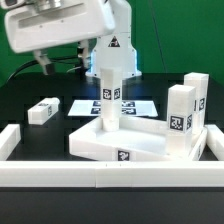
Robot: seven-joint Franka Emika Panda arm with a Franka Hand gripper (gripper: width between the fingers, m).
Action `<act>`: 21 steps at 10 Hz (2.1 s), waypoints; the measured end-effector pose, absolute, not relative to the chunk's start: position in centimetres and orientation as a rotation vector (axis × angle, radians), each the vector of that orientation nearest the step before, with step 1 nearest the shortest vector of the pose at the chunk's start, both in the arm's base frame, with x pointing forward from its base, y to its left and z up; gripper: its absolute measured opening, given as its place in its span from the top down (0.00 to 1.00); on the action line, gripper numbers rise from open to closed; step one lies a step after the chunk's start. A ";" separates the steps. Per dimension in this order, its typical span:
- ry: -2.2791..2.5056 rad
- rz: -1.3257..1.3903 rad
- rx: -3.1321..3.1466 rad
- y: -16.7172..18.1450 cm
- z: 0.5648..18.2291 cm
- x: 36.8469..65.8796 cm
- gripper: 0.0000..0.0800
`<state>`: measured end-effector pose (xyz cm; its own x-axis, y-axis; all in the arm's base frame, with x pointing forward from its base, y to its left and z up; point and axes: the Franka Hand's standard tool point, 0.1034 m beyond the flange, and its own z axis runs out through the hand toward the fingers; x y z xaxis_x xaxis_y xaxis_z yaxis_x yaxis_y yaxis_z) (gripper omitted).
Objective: Assemble desk
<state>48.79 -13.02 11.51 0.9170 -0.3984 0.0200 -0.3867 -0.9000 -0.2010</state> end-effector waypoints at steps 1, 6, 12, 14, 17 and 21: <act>0.504 -0.074 -2.922 -14.2 10.2 48.2 0.19; 0.471 -0.013 -2.921 -14.2 9.3 47.6 0.19; 0.398 0.666 -2.762 -17.9 5.2 45.2 0.19; 0.380 0.813 -2.707 -18.0 5.0 44.9 0.19; 0.367 1.143 -2.576 -19.8 3.7 42.1 0.19; 0.394 1.167 -2.573 -20.5 3.0 42.4 0.19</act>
Offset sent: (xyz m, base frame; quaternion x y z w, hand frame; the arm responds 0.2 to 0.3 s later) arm 0.0000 0.0000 0.0000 0.0000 -0.0650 0.0000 0.9979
